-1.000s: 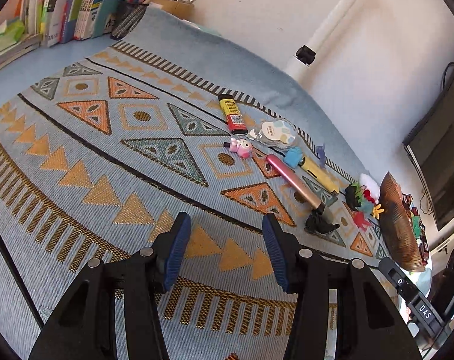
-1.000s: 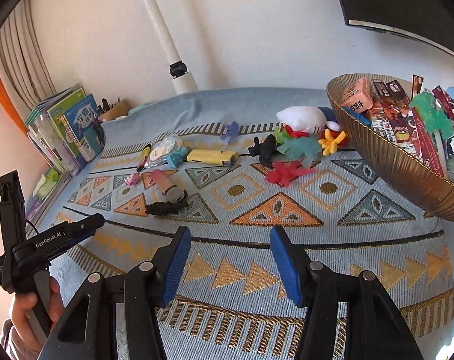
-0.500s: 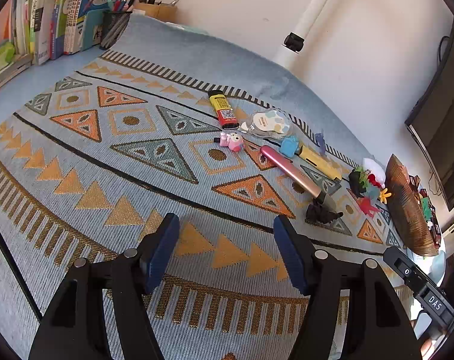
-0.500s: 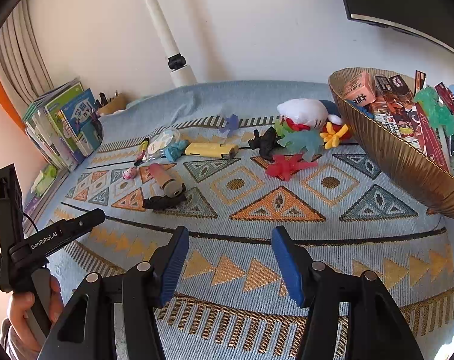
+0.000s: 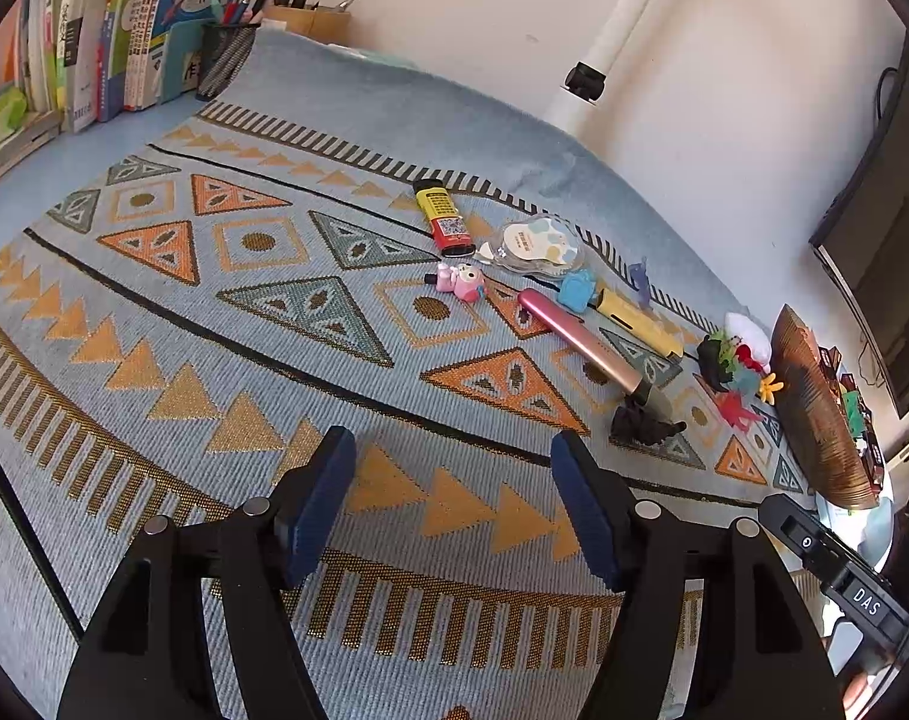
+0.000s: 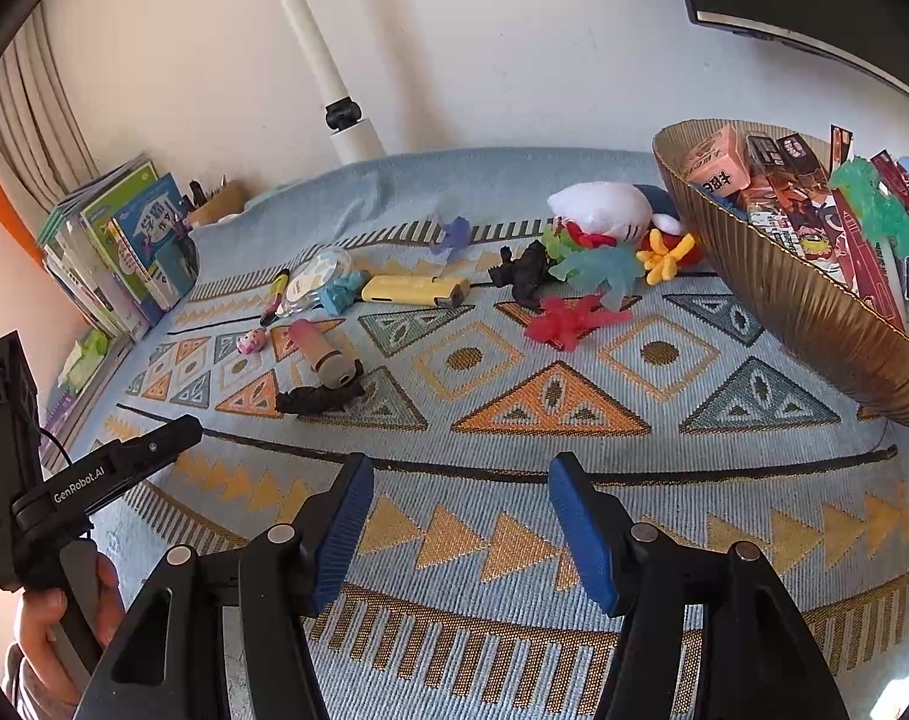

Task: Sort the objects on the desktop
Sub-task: 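Return to the pile and grasp the yellow-red lighter box with the left gripper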

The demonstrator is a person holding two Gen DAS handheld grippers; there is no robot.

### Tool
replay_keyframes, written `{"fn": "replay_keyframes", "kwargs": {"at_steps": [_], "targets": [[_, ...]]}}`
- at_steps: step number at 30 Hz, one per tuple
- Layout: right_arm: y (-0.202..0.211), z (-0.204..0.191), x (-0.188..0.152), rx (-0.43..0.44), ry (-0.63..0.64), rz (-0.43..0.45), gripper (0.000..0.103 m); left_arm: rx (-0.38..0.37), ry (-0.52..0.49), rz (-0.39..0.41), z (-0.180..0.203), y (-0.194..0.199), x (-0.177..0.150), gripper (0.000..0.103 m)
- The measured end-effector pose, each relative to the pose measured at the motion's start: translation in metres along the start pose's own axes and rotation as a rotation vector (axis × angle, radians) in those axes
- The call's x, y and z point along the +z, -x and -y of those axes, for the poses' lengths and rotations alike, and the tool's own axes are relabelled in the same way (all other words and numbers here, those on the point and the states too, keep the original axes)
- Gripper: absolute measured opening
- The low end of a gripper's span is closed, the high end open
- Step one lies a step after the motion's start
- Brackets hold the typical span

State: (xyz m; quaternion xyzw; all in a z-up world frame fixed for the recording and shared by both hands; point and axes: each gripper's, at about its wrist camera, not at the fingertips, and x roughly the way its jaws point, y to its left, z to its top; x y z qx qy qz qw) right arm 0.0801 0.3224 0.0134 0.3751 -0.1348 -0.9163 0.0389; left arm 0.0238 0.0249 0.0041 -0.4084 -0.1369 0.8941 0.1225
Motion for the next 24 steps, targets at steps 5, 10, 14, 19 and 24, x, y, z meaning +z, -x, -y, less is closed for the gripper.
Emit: {"fn": "replay_keyframes", "kwargs": {"at_steps": [5, 10, 14, 19, 24], "targets": [[0.001, 0.002, 0.001, 0.006, -0.006, 0.005, 0.059, 0.008, -0.006, -0.001, 0.001, -0.001, 0.000, 0.066], [0.001, 0.002, 0.001, 0.010, -0.005, 0.007, 0.059, -0.039, -0.004, -0.036, 0.007, -0.003, 0.007, 0.066], [0.000, 0.003, 0.001, 0.013, -0.008, 0.003, 0.059, -0.074, -0.037, -0.014, 0.025, -0.003, 0.024, 0.066], [-0.001, 0.003, 0.002, 0.016, -0.009, 0.001, 0.059, -0.006, -0.134, -0.015, 0.041, -0.027, 0.051, 0.066], [-0.003, 0.002, 0.001, 0.019, -0.006, -0.009, 0.059, 0.051, -0.100, -0.019, 0.020, -0.056, 0.088, 0.066]]}}
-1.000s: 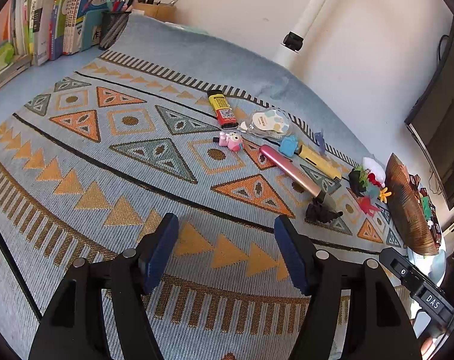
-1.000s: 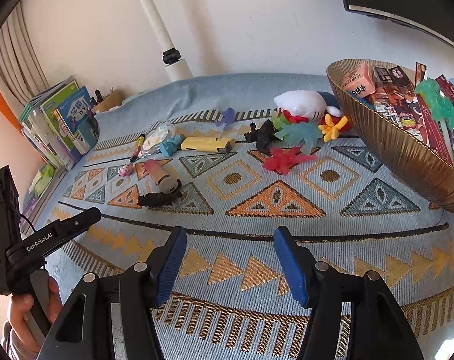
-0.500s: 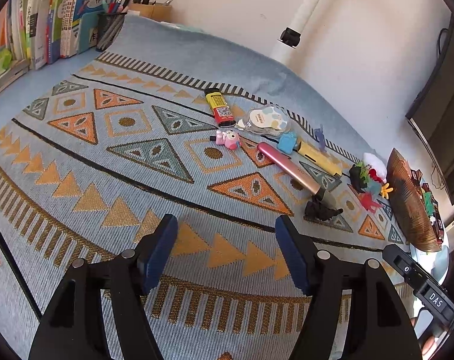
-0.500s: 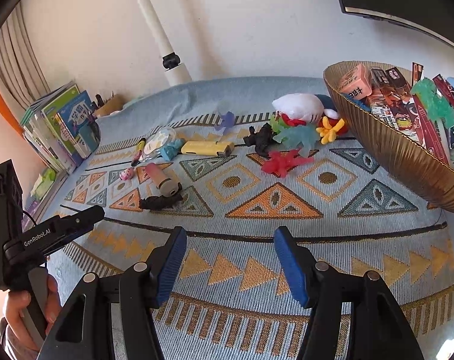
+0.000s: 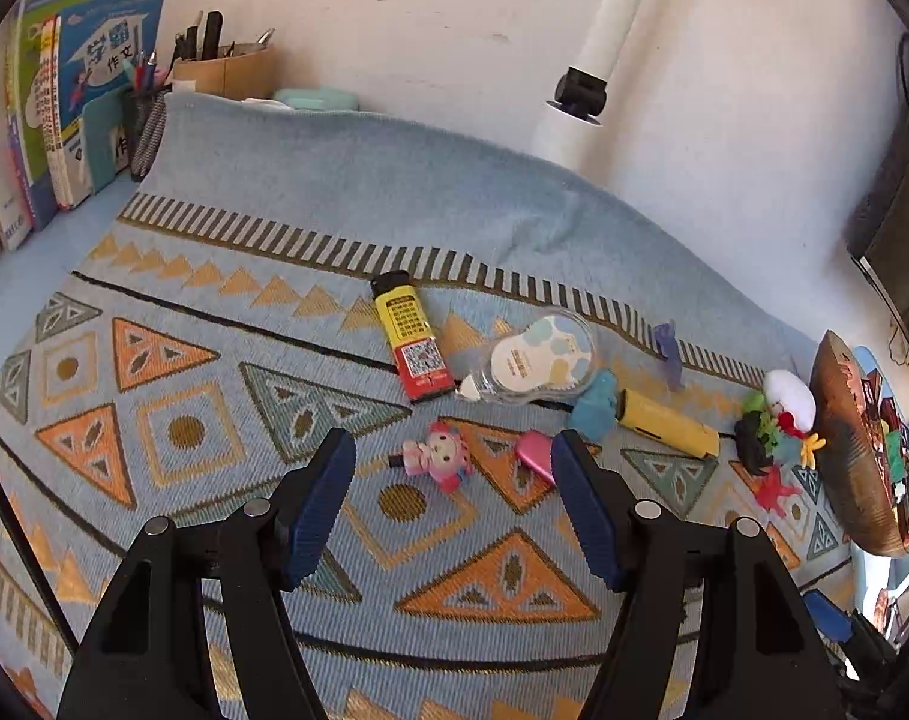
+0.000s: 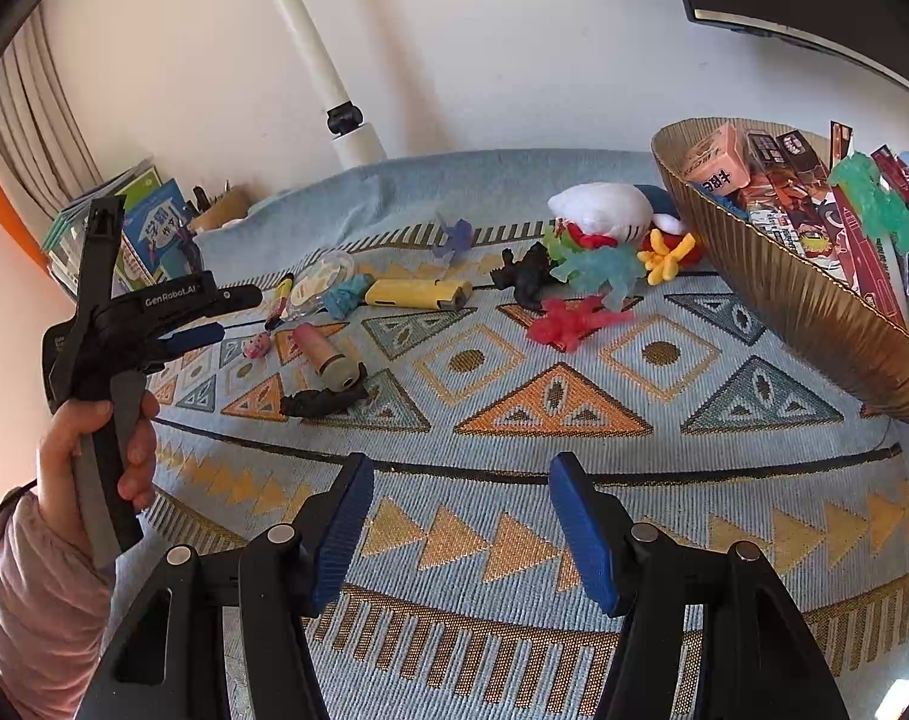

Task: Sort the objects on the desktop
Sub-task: 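Return to the pile and grasp the yellow-red lighter box with the left gripper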

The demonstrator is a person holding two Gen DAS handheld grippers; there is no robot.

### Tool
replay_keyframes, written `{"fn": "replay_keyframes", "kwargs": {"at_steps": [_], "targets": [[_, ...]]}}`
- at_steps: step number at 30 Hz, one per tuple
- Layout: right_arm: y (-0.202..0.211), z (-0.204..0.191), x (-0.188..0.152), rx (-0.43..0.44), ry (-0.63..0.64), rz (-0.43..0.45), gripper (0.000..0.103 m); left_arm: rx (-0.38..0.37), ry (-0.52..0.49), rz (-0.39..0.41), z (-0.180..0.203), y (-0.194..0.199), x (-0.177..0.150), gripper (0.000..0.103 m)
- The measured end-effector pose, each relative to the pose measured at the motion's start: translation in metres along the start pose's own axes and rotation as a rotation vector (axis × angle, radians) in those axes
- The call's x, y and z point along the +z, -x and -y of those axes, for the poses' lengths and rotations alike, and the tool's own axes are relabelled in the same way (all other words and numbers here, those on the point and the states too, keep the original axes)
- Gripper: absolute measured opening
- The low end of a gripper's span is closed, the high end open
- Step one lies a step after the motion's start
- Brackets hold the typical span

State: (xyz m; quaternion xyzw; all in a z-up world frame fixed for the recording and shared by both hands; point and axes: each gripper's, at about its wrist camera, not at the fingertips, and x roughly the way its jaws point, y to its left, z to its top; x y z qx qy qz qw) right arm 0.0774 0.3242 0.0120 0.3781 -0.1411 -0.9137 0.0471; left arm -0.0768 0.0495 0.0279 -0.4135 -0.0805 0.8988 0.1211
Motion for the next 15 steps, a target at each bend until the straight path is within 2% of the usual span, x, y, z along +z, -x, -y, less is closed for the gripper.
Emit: {"fn": "replay_keyframes", "kwargs": {"at_steps": [3, 5, 6, 7, 11, 13, 15], "targets": [[-0.001, 0.001, 0.000, 0.010, -0.005, -0.004, 0.059, -0.026, 0.069, -0.006, -0.018, -0.019, 0.023, 0.066], [0.000, 0.002, 0.001, 0.012, -0.008, -0.003, 0.059, -0.046, 0.083, -0.044, -0.023, -0.036, 0.033, 0.055], [0.000, 0.002, 0.001, 0.012, -0.008, -0.004, 0.059, -0.048, 0.079, -0.070, -0.023, -0.045, 0.036, 0.050], [0.000, 0.002, 0.001, 0.013, -0.008, -0.007, 0.059, -0.046, 0.071, -0.089, -0.022, -0.053, 0.037, 0.049], [-0.001, 0.002, 0.001, 0.012, -0.007, -0.012, 0.059, 0.018, 0.003, -0.057, -0.011, -0.058, 0.041, 0.049], [-0.001, 0.002, 0.001, 0.012, -0.010, -0.013, 0.059, 0.068, -0.044, -0.042, -0.003, -0.059, 0.038, 0.031], [-0.001, 0.003, 0.001, 0.012, -0.014, -0.012, 0.059, 0.104, -0.106, -0.029, 0.006, -0.057, 0.034, 0.024]]}}
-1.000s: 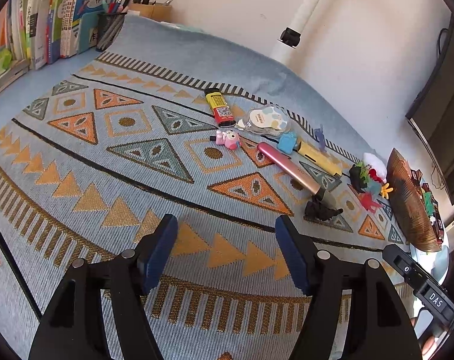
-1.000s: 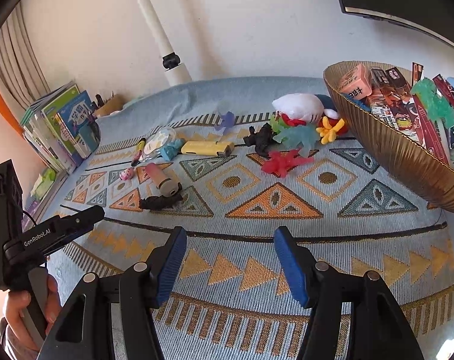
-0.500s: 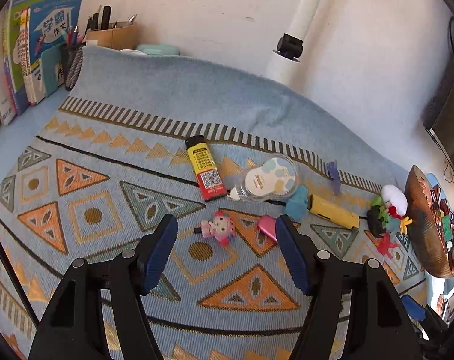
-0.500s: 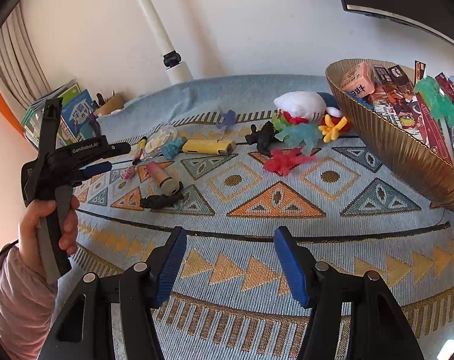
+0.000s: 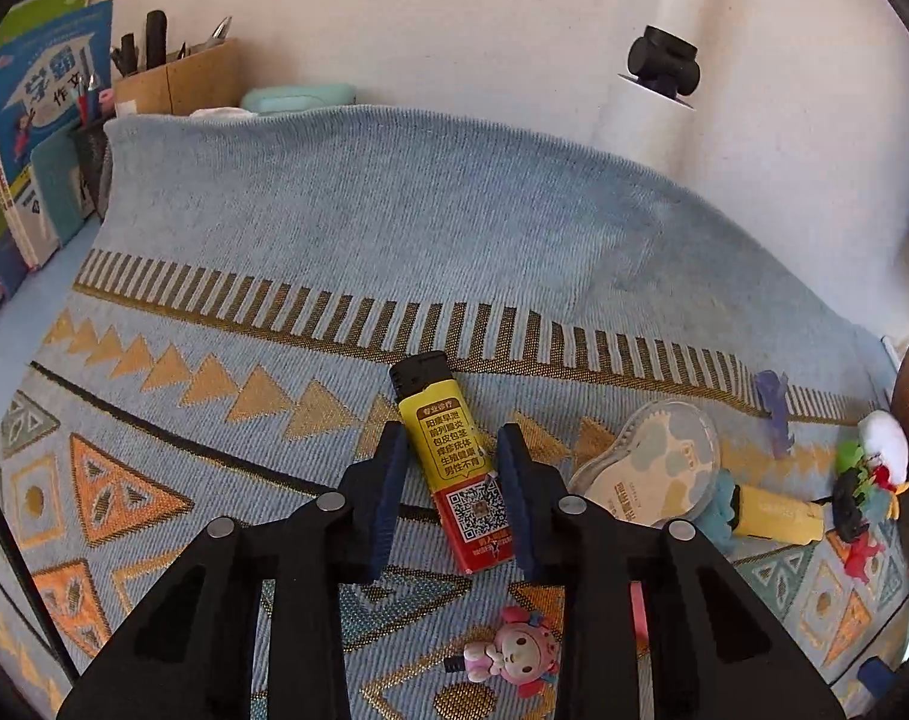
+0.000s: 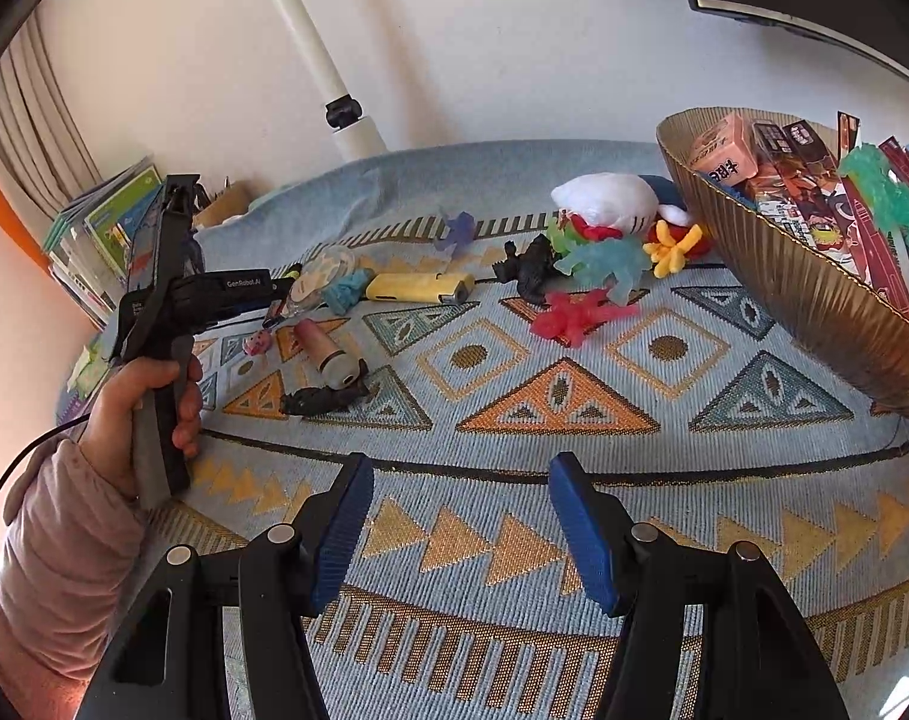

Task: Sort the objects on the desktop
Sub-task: 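Return to the pile and grasp the yellow-red lighter box with the left gripper, then grasp the pink tube with the right gripper while the left holds the lighter box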

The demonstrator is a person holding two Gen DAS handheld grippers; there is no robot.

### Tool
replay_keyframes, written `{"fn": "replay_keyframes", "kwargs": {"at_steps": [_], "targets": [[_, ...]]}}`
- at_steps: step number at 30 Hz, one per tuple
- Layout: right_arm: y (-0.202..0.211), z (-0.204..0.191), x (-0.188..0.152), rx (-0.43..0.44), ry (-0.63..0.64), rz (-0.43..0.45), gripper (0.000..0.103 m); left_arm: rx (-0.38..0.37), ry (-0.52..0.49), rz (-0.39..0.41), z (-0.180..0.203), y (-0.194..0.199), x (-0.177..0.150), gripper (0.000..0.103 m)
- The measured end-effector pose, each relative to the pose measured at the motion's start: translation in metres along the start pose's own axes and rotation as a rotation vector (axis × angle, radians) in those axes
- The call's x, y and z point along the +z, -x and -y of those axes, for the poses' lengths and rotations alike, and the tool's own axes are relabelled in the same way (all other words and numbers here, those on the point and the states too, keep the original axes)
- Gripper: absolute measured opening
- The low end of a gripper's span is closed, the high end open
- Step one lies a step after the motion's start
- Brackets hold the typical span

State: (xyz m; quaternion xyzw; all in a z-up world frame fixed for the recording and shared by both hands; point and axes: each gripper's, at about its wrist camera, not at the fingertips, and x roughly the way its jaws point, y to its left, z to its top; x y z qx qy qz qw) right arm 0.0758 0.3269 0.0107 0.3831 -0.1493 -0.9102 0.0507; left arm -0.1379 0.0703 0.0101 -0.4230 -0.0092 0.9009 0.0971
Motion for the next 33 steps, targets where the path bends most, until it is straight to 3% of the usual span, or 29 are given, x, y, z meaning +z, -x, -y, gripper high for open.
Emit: {"fn": "replay_keyframes", "kwargs": {"at_steps": [8, 12, 15, 18, 21, 23, 25, 31, 33], "targets": [[-0.001, 0.000, 0.000, 0.001, -0.002, 0.003, 0.059, -0.087, 0.059, 0.035, -0.013, 0.043, -0.017, 0.020], [-0.007, -0.001, 0.006, 0.025, -0.010, -0.045, 0.059, -0.094, 0.089, 0.045, -0.026, 0.086, -0.051, 0.020], [-0.014, -0.013, 0.023, 0.108, -0.022, -0.100, 0.059, -0.110, 0.145, 0.041, -0.044, 0.109, -0.086, 0.020], [-0.027, -0.042, 0.046, 0.141, 0.082, -0.107, 0.059, -0.147, 0.188, 0.025, -0.056, 0.107, -0.103, 0.020], [-0.049, -0.071, 0.060, 0.096, 0.244, -0.095, 0.059, -0.171, 0.175, 0.014, -0.053, 0.099, -0.114, 0.020], [-0.070, -0.087, 0.062, 0.067, 0.345, -0.113, 0.049, -0.179, 0.149, 0.025, -0.047, 0.098, -0.112, 0.020], [-0.085, -0.101, 0.060, 0.013, 0.454, -0.093, 0.048, -0.181, 0.141, 0.003, -0.045, 0.093, -0.111, 0.020], [-0.121, -0.106, 0.058, 0.019, 0.470, -0.166, 0.043, -0.201, 0.160, 0.008, -0.049, 0.093, -0.113, 0.020], [-0.121, -0.111, 0.055, -0.005, 0.496, -0.158, 0.030, -0.195, 0.155, 0.008, -0.048, 0.094, -0.113, 0.020]]}}
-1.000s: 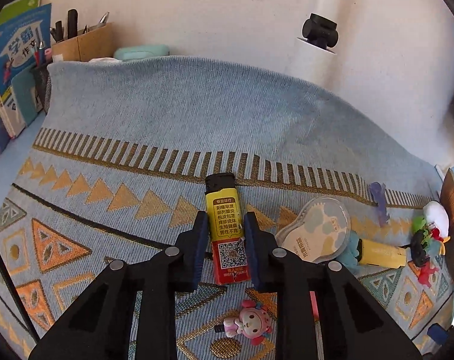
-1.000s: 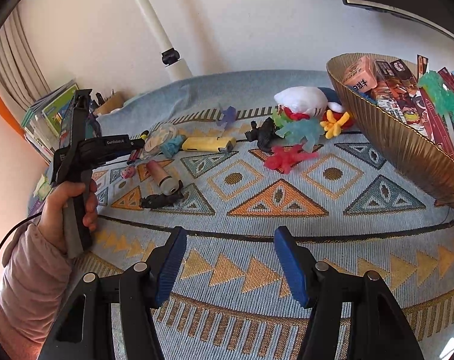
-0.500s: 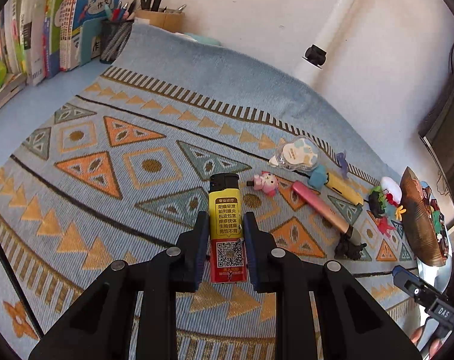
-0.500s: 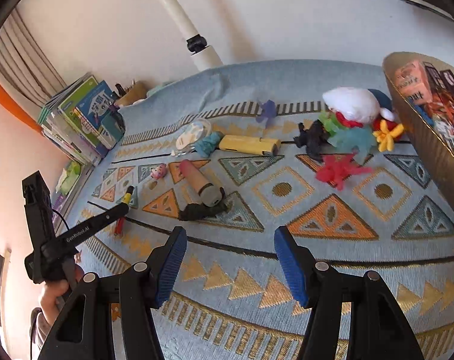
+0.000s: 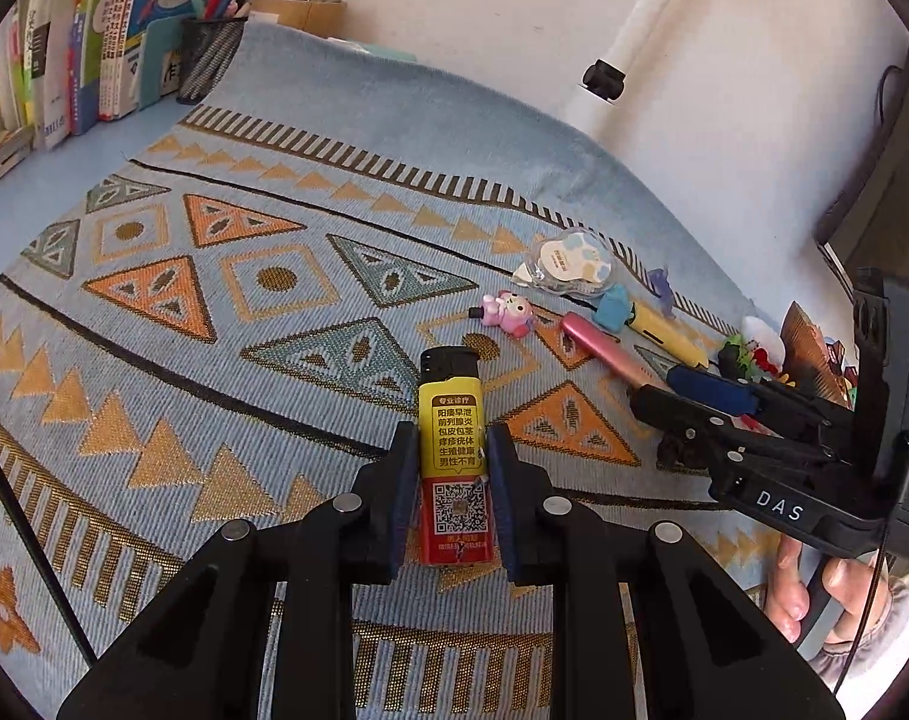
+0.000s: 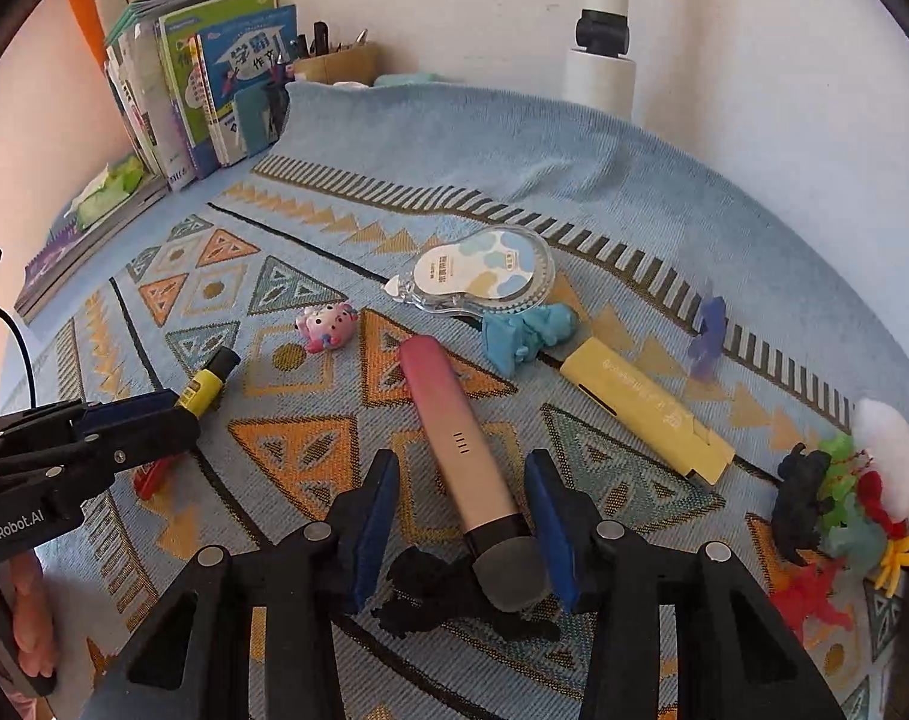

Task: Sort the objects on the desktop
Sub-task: 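Grasp the pink tube with the right gripper while the left holds the lighter box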

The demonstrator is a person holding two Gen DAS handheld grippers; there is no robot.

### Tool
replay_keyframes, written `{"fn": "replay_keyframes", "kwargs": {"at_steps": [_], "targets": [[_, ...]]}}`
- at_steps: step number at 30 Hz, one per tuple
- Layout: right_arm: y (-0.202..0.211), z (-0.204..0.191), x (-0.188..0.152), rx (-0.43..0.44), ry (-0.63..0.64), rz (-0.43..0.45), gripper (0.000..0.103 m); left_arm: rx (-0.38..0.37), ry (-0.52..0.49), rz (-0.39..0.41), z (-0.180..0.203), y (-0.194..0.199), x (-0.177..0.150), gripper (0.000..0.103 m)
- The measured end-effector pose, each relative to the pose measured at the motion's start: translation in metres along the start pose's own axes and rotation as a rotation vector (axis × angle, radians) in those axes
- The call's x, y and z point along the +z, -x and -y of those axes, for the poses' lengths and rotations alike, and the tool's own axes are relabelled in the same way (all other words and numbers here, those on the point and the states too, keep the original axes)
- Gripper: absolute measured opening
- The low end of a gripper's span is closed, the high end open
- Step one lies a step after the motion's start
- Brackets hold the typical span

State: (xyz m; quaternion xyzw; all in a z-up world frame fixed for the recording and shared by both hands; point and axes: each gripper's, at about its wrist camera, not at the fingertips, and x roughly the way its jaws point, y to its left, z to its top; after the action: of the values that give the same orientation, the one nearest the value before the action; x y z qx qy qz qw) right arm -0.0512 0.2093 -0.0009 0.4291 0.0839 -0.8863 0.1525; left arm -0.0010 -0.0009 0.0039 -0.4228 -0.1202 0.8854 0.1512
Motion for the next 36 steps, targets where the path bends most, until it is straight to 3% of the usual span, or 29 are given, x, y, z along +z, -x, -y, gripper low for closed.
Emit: {"fn": "replay_keyframes", "kwargs": {"at_steps": [4, 8, 12, 15, 18, 22, 24, 27, 28, 31, 36], "targets": [[0.006, -0.003, -0.003, 0.012, -0.001, 0.021, 0.018, -0.012, 0.011, 0.001, -0.002, 0.000, 0.000, 0.020], [0.025, 0.012, -0.008, 0.082, -0.114, 0.056, 0.018, -0.014, 0.013, 0.001, -0.002, 0.000, 0.000, 0.020], [0.069, 0.022, -0.025, 0.133, -0.228, 0.136, 0.018, -0.011, 0.011, 0.000, 0.000, -0.001, 0.000, 0.021], [0.107, 0.032, -0.055, 0.123, -0.296, 0.184, 0.018, 0.016, -0.012, -0.001, 0.006, -0.002, -0.001, 0.021], [0.138, 0.039, -0.093, 0.055, -0.327, 0.195, 0.018, 0.045, -0.036, -0.004, 0.011, -0.003, -0.001, 0.021], [0.155, 0.053, -0.134, -0.037, -0.371, 0.148, 0.018, 0.134, -0.135, -0.020, 0.027, -0.007, -0.002, 0.022], [0.156, 0.063, -0.148, -0.026, -0.409, 0.134, 0.018, 0.179, -0.228, -0.037, 0.041, -0.011, -0.005, 0.033], [0.159, 0.074, -0.159, 0.011, -0.469, 0.142, 0.018, 0.266, -0.305, -0.032, 0.056, -0.015, -0.009, 0.030], [0.162, 0.076, -0.161, 0.025, -0.479, 0.152, 0.018, 0.257, -0.314, -0.034, 0.057, -0.015, -0.010, 0.020], [0.171, 0.075, -0.162, 0.040, -0.475, 0.184, 0.018, 0.274, -0.360, -0.042, 0.063, -0.014, -0.013, 0.020], [0.188, 0.077, -0.161, 0.079, -0.488, 0.248, 0.018, 0.119, -0.260, -0.030, 0.074, 0.011, -0.007, 0.020]]}}
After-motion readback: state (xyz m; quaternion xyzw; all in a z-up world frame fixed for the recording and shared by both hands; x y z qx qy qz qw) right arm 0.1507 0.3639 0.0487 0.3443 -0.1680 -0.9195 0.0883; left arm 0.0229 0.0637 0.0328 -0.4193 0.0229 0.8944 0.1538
